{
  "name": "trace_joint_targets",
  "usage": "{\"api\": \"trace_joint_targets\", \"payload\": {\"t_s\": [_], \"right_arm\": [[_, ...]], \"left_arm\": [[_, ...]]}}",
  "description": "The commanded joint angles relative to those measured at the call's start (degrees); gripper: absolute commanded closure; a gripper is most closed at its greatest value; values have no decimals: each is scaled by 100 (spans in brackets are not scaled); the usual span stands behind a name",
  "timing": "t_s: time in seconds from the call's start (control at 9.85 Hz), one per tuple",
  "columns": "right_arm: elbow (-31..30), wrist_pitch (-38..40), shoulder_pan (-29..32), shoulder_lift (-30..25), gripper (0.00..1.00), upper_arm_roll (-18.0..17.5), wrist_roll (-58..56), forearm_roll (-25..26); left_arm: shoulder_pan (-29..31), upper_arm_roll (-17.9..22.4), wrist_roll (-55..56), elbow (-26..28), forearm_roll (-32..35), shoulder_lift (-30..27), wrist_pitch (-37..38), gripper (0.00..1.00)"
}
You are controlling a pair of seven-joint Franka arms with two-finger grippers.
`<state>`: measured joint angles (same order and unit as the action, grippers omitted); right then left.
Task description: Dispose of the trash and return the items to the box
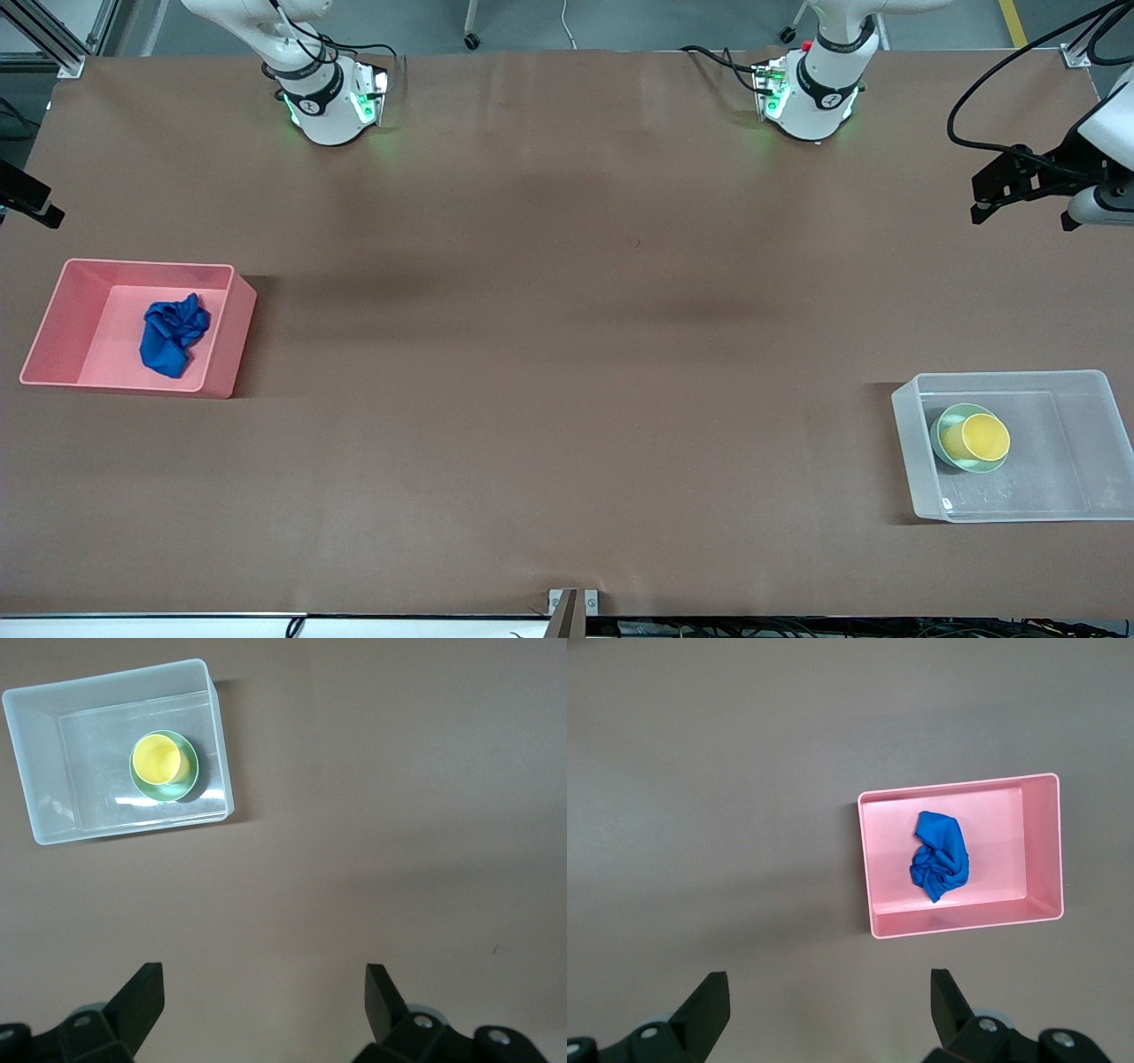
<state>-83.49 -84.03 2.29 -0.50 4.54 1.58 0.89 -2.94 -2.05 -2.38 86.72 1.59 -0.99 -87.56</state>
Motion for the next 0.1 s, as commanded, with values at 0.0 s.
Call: {"api": "trace_joint_targets", "payload": {"t_s": [0.0], "right_arm": [[-71, 27, 70, -91, 0, -41, -70, -19]], "left_arm": [[22, 20, 45, 223, -106, 81, -94, 0]]}}
